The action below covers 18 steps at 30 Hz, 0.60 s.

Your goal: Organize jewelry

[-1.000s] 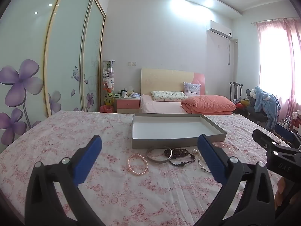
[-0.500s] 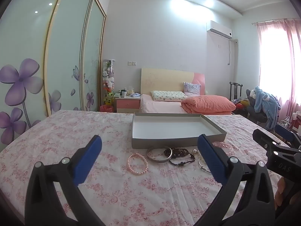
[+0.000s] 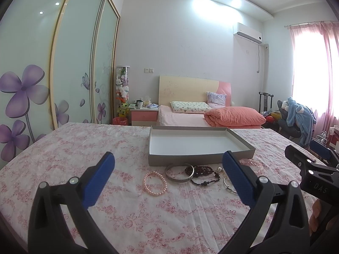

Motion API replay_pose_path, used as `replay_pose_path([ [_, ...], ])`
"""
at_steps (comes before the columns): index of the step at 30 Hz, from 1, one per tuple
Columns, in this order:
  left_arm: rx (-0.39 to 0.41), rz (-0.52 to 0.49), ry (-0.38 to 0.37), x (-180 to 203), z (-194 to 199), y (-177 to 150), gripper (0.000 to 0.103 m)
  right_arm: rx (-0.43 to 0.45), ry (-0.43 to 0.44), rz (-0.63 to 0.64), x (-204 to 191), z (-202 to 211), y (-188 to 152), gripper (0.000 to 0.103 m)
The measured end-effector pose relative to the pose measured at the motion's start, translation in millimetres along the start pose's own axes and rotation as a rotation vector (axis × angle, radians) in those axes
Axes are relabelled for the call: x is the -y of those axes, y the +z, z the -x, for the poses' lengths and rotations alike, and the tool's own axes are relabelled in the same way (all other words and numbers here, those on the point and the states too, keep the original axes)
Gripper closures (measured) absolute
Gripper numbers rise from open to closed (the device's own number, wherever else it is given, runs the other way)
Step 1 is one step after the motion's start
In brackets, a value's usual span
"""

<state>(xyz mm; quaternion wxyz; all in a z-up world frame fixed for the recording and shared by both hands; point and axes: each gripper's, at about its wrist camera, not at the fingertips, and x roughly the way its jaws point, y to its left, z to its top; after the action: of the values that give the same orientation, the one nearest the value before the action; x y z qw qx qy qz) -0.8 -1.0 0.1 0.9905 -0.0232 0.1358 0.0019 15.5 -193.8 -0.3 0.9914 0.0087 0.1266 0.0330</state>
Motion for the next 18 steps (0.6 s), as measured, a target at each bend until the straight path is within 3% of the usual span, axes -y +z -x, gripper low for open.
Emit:
replay_pose_path([
  [18,-0.004,0.004,0.000,-0.9,-0.8,0.1,0.004,-0.002,0.000,0.000,-1.0,-0.9,-0.9,0.002],
])
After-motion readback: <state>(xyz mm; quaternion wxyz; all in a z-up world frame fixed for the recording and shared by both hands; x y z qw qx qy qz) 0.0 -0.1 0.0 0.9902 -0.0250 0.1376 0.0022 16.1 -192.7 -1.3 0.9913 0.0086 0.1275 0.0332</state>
